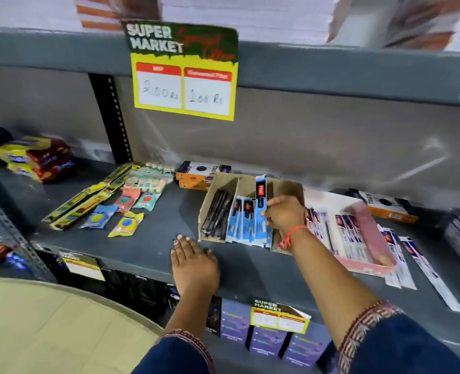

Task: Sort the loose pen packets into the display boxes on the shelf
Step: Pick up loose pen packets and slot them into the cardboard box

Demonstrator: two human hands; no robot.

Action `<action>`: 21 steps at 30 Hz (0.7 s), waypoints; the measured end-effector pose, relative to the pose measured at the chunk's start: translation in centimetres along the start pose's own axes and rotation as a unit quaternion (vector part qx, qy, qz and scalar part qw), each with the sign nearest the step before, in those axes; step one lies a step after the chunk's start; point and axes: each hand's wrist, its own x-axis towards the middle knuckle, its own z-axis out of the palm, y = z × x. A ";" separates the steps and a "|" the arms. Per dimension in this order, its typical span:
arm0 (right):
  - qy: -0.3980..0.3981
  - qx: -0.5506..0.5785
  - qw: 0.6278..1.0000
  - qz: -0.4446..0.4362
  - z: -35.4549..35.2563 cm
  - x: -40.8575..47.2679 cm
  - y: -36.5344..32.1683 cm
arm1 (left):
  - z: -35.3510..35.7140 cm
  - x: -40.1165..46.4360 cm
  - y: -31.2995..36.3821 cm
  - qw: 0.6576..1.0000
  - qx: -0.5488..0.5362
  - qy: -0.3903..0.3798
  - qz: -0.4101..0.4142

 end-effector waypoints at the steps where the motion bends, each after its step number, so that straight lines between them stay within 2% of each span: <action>1: 0.001 -0.043 0.999 -0.005 0.6 0.5 -0.3 | 0.1 0.0 0.0 1.000 -0.001 0.002 0.002; 5: -0.025 -0.197 0.979 -0.040 3.1 1.5 -1.9 | 0.1 0.1 -0.1 1.000 -0.024 0.008 0.008; 10: -0.007 -0.377 0.923 -0.080 5.2 1.7 -2.9 | 0.2 0.0 0.0 0.998 -0.047 0.030 0.008; 13: -0.020 -0.395 0.916 -0.065 5.6 2.0 -2.5 | 0.1 -0.1 0.1 0.998 -0.056 0.030 0.010; 17: -0.013 -0.355 0.934 -0.036 5.4 2.3 -1.2 | 0.1 -0.1 0.1 0.998 -0.057 0.027 0.009; 21: 0.008 -0.353 0.934 -0.051 5.0 2.3 -0.1 | 0.2 0.0 0.0 0.998 -0.055 0.022 0.007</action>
